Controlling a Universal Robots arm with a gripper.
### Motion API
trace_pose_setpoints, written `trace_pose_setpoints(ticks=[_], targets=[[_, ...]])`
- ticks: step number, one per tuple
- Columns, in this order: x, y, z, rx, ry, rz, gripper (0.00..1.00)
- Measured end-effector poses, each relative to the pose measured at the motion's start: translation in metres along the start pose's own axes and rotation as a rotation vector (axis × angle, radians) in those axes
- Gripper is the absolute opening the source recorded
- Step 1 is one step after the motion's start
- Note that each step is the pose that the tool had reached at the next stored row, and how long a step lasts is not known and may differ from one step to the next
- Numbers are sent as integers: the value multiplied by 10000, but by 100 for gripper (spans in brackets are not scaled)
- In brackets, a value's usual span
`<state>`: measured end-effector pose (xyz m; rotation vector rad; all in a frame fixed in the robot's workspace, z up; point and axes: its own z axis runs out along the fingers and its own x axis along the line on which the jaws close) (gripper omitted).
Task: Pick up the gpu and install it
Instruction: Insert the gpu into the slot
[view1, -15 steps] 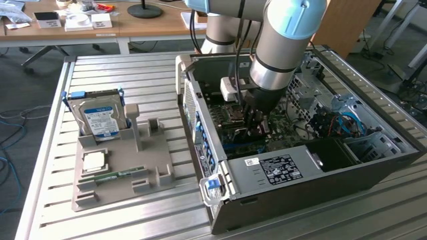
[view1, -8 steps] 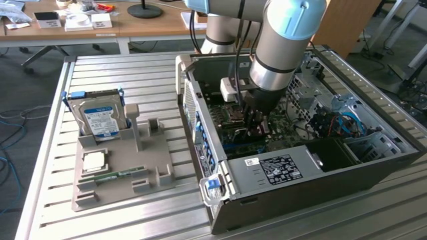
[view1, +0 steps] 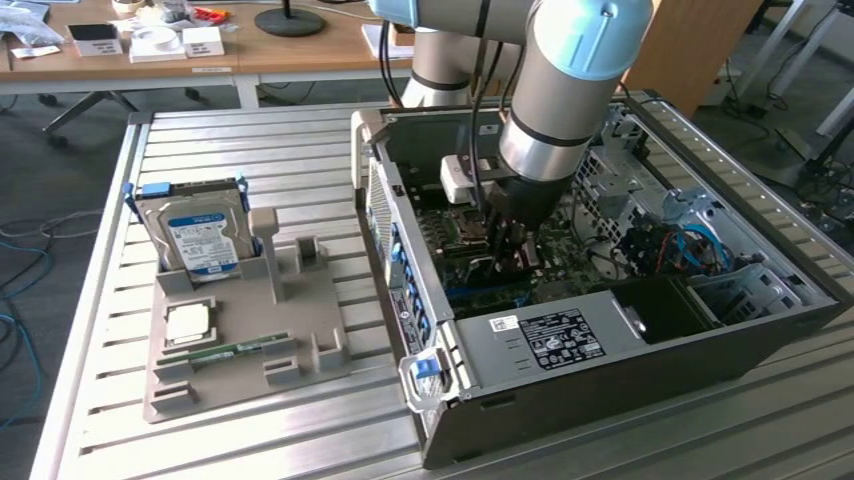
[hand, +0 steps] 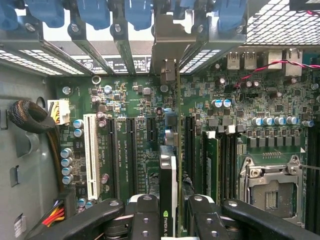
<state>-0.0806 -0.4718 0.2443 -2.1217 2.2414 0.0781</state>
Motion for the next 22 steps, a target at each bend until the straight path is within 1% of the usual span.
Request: trace_pose_setpoints(ticks=[4,5,6,8,9,13,19,22], targets=[[0,1,1,-3,-3,1,27],[-1,3,5,1,-15,5,28],[-1,2,4,3,-9,4,33],[0,0,1,1,-3,1,33],[0,0,1,1,-1,0,40],[-1,0,-16,-1,1,0,40],[-11,0,-133,0,0,0,40],[-13,0,-154,1,-4,0,40]])
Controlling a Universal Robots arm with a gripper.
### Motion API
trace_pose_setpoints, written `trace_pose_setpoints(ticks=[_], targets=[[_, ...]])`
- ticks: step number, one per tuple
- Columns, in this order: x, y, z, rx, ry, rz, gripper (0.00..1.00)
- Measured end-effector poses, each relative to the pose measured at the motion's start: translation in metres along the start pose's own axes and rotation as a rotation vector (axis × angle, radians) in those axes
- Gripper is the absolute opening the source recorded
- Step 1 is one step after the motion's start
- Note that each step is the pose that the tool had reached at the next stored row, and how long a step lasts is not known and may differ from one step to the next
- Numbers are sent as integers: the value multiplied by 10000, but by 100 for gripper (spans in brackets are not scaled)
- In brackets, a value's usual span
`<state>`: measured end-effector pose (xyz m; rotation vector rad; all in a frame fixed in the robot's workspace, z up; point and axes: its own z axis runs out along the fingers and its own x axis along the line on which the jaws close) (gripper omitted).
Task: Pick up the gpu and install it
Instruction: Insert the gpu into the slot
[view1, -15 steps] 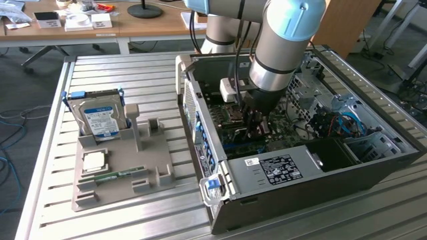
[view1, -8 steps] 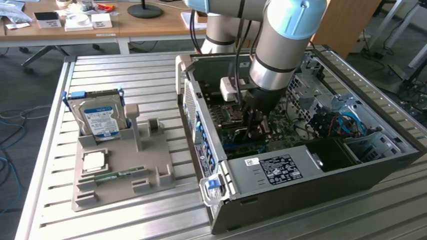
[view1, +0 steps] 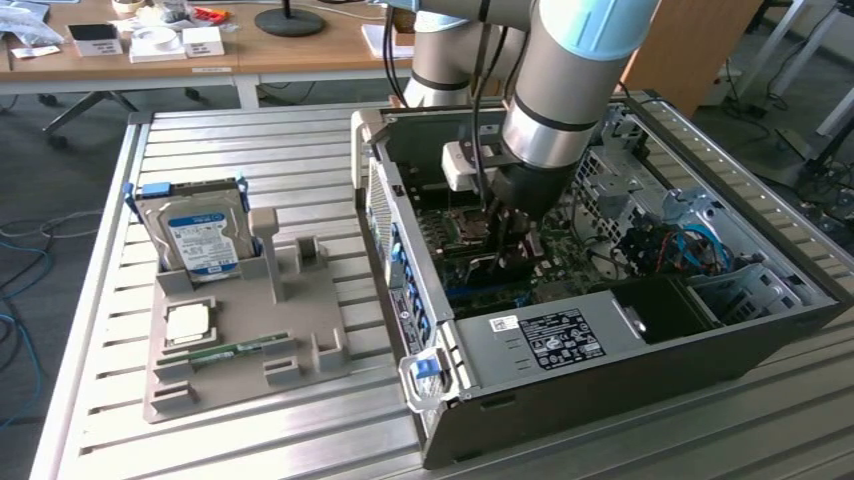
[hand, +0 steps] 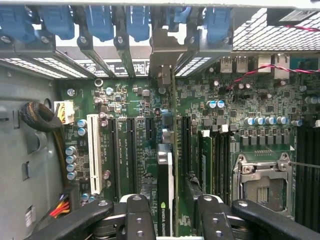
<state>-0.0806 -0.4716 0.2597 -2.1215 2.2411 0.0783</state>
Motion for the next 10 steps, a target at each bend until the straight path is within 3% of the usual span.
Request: trace_pose_setpoints(ticks=[10], targets=[[-23,2,0,-2,4,-1,40]])
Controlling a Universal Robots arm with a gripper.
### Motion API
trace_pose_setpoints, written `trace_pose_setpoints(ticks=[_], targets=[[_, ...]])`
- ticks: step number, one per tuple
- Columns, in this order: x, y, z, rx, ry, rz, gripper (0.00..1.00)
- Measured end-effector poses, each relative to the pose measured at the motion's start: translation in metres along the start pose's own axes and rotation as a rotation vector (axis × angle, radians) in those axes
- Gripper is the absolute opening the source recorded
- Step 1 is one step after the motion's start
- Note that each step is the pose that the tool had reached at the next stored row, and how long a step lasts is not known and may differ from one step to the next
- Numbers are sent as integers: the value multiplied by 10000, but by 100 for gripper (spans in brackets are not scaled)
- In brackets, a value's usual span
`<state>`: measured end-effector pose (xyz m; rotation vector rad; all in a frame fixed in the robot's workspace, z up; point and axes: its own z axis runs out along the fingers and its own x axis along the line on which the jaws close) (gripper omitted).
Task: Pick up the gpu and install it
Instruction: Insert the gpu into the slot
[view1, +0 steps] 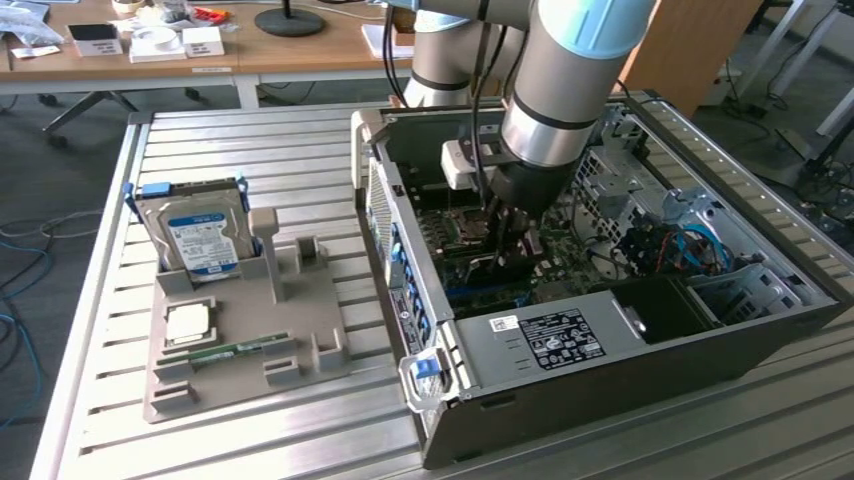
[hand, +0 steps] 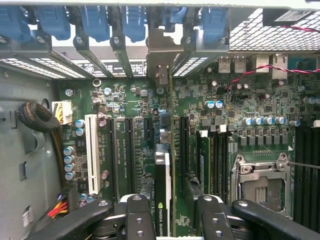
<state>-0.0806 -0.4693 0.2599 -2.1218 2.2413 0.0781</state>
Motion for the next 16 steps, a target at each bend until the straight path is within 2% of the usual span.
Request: trace_pose_setpoints(ticks=[16], targets=[[-4,0,24,1,-4,0,40]])
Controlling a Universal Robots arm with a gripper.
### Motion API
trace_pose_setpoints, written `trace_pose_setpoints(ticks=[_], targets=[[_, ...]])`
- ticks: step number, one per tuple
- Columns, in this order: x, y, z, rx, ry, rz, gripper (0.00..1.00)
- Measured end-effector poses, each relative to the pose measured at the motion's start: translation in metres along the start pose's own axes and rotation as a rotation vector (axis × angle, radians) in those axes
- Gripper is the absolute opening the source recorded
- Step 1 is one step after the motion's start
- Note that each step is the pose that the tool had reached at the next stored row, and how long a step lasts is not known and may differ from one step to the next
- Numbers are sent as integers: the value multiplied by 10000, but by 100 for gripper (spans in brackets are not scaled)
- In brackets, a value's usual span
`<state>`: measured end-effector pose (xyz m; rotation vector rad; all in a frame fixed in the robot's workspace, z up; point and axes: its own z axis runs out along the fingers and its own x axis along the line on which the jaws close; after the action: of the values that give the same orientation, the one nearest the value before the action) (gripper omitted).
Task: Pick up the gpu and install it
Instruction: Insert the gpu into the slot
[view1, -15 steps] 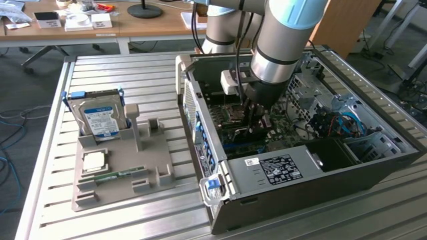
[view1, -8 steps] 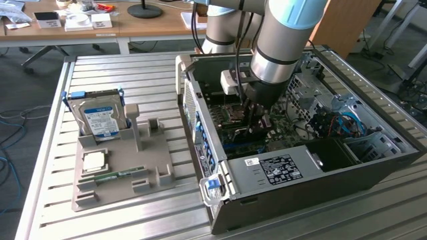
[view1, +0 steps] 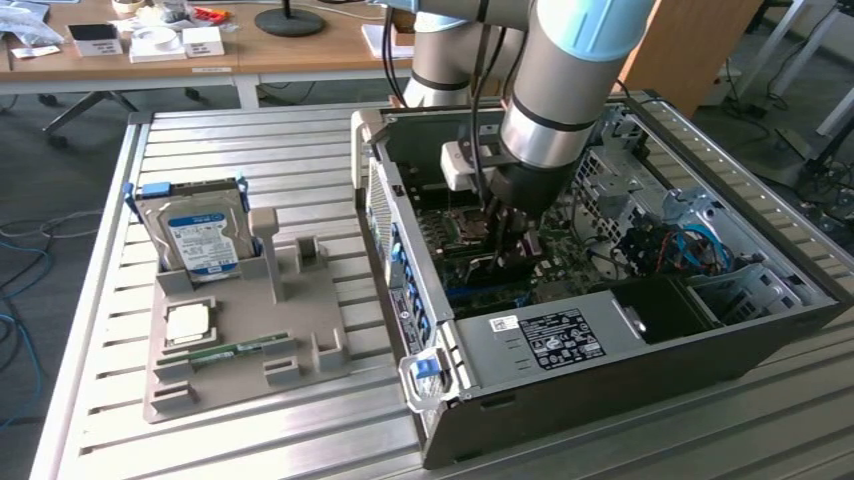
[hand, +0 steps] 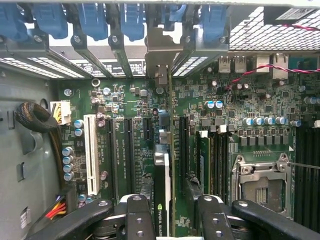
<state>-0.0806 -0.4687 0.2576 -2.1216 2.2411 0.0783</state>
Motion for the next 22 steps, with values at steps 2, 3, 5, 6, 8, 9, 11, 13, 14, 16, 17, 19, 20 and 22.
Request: trace_pose_setpoints(ticks=[2,3,5,6,8,9,11,13,14,16,17,19,20,22], targets=[[0,0,0,-1,3,0,40],[0,0,0,-2,4,0,40],[0,1,0,-1,3,1,40],[-1,0,1,-1,3,0,40],[-1,0,13,0,0,0,40],[0,0,16,-1,3,1,40],[0,1,16,-2,5,1,40],[-1,1,17,-1,3,1,40],[-2,0,17,-1,2,0,40],[-2,0,21,-1,3,0,40],[-2,0,21,-1,4,0,40],[-2,1,22,-2,3,1,40],[-2,1,22,-1,3,0,40],[-2,1,22,-1,3,1,40]])
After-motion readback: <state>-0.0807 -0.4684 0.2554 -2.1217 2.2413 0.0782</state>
